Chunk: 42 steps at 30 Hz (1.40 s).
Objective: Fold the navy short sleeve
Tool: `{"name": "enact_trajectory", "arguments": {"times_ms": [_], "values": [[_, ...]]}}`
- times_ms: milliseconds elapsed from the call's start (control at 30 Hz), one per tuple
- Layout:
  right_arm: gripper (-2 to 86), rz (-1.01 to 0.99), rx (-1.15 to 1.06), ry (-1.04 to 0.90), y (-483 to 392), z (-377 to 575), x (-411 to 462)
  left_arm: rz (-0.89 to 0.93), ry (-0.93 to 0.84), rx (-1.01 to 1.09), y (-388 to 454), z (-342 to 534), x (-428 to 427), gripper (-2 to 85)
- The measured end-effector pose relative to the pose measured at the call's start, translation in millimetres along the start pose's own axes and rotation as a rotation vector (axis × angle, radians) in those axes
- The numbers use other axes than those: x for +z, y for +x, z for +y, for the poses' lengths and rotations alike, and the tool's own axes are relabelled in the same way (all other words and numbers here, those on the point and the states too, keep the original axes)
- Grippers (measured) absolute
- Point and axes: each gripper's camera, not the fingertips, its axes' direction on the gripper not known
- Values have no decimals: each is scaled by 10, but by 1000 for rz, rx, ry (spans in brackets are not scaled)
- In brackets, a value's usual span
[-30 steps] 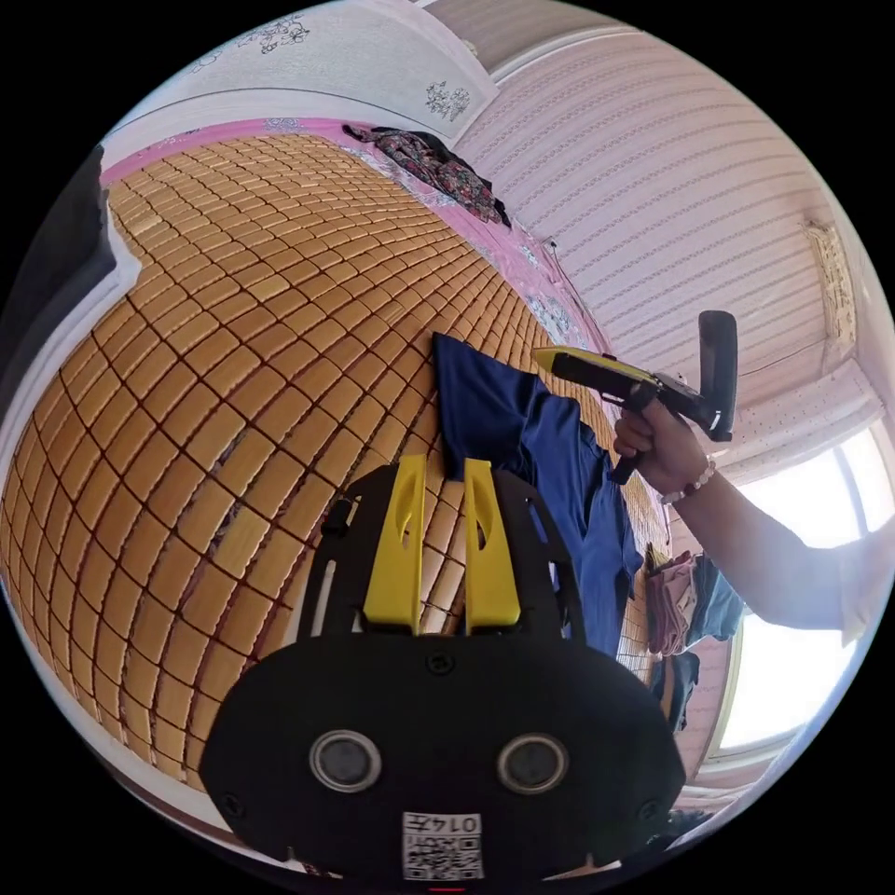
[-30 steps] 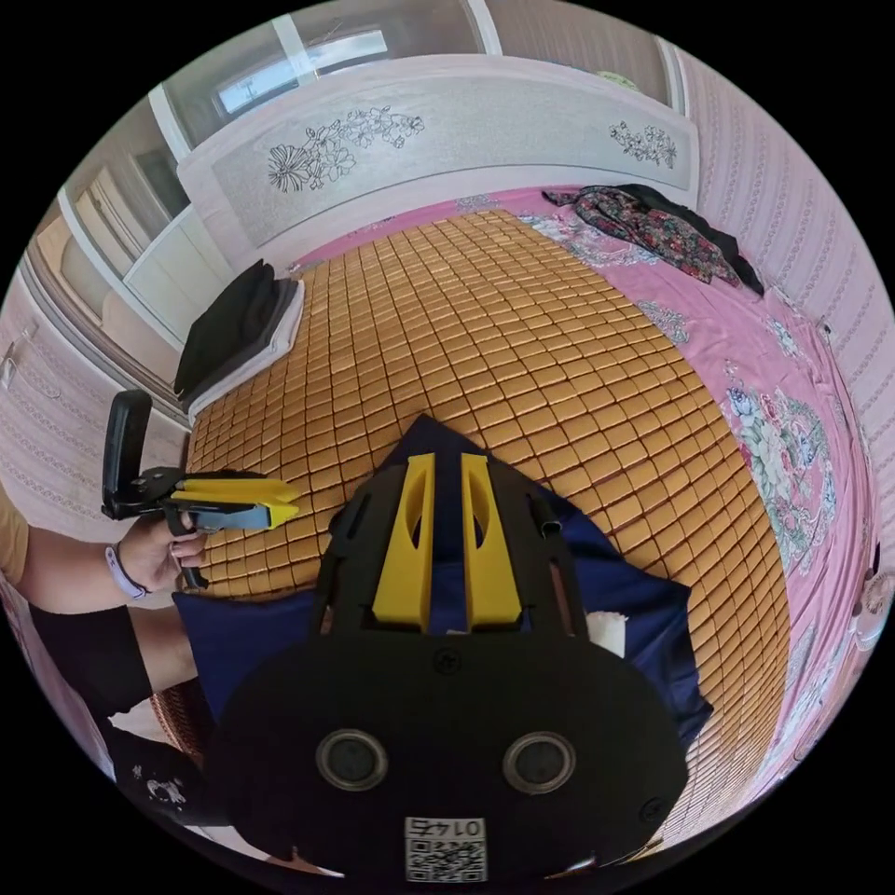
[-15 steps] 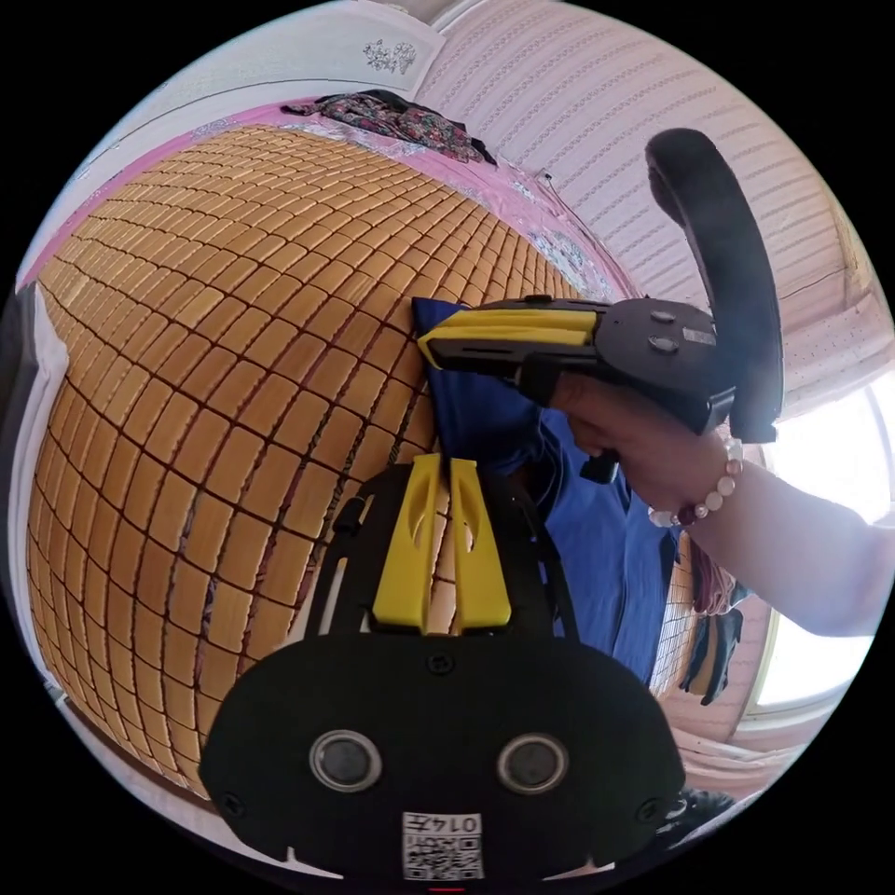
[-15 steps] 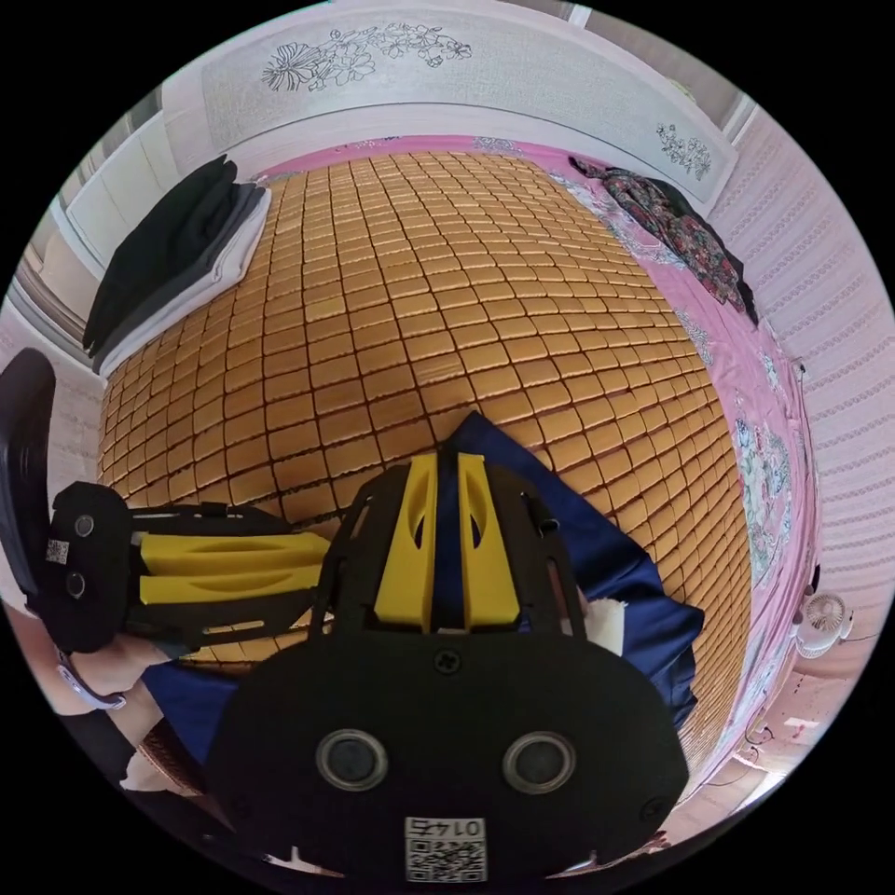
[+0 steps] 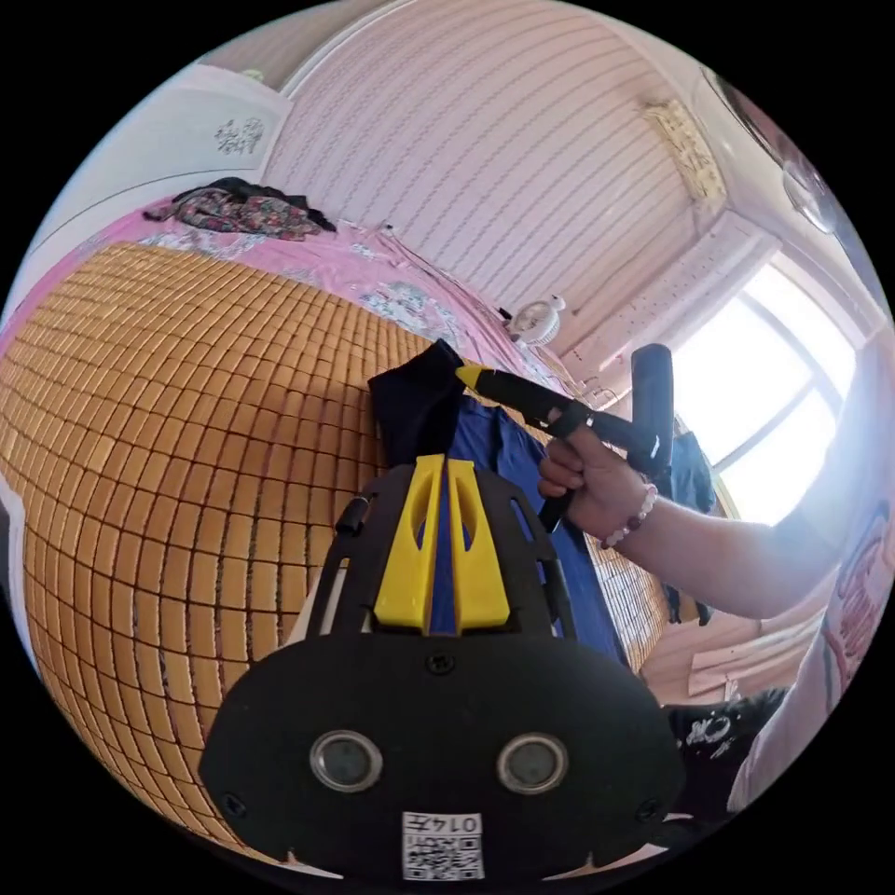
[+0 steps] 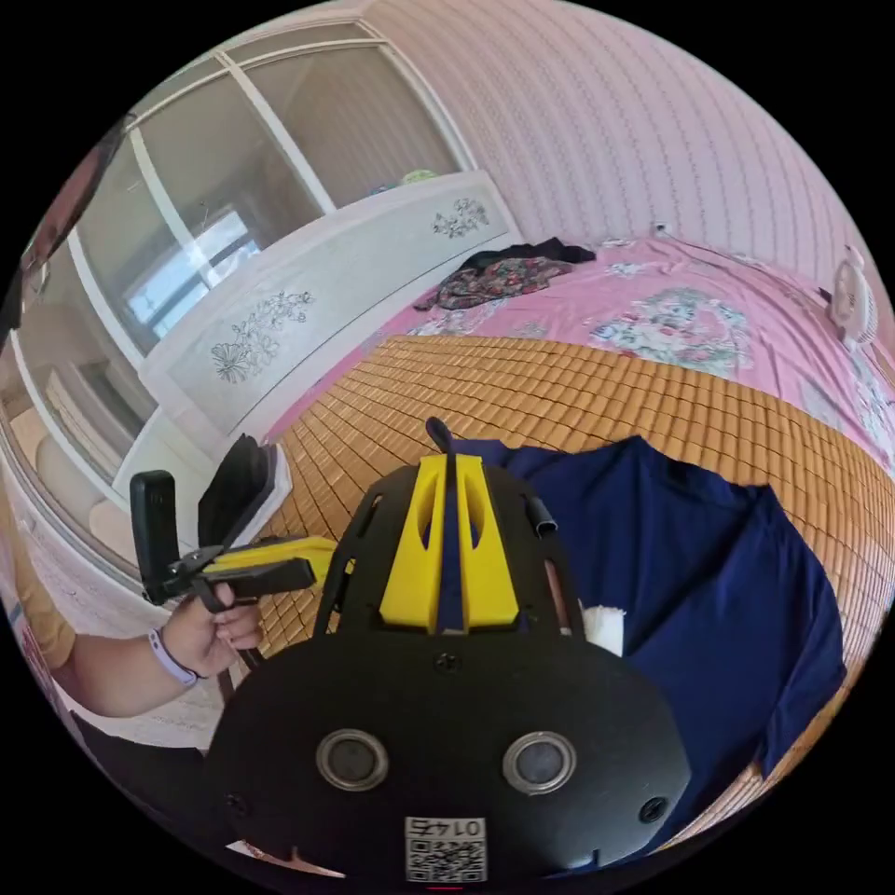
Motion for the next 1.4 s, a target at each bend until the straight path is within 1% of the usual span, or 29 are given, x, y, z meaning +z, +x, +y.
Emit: {"name": "enact_trajectory", "arguments": {"times_ms": [67, 100, 167, 233, 367, 400, 500, 567, 633, 700, 733, 800, 833, 867, 933, 1033, 1100, 1167, 1233, 1300, 1400], "values": [[58, 159, 90, -92, 293, 413, -251, 62, -80, 46, 107, 45, 125, 30], [69, 187, 116, -118, 367, 508, -299, 87, -145, 39, 134, 89, 218, 38], [79, 226, 218, -190, 605, 786, -467, 98, -218, 10, 143, 142, 316, 44], [79, 238, 240, -197, 682, 877, -542, 75, -239, 5, 153, 170, 349, 47], [76, 195, 163, -177, 670, 739, -432, -86, -278, 47, 162, 149, 396, 49], [76, 181, 144, -174, 656, 688, -389, -132, -279, 46, 151, 134, 406, 49], [80, 141, 34, -190, 558, 381, -100, -180, -260, 34, 149, 73, 444, 49], [84, 187, -55, -278, 493, 187, 185, -200, -261, 36, 171, 29, 507, 50], [82, 249, -46, -366, 514, 147, 308, -217, -268, 39, 203, -22, 589, 53], [72, 279, -10, -368, 553, 190, 303, -210, -267, 34, 237, -78, 707, 56], [53, 277, -9, -364, 576, 238, 307, -202, -276, 31, 242, -90, 742, 57], [23, 271, -6, -425, 634, 306, 401, -208, -325, 23, 261, -128, 880, 55], [9, 282, 7, -488, 680, 341, 477, -221, -336, 24, 271, -135, 907, 52], [0, 281, -8, -471, 668, 332, 433, -255, -358, 27, 290, -145, 954, 46], [-5, 319, -25, -463, 632, 314, 333, -258, -354, 24, 323, -164, 968, 32], [-7, 367, -13, -365, 627, 363, 85, -264, -322, 5, 372, -173, 946, 9], [-5, 374, 13, -375, 713, 438, 67, -274, -311, -22, 372, -170, 945, 2], [4, 313, 29, -410, 803, 533, 116, -242, -300, -48, 358, -176, 950, 0], [35, 273, 33, -400, 801, 572, 119, -222, -293, -63, 365, -187, 961, -2], [45, 291, 33, -411, 801, 615, 143, -223, -282, -65, 414, -198, 983, -2], [14, 288, 44, -456, 854, 712, 183, -235, -274, -64, 492, -219, 1016, -2]]}}
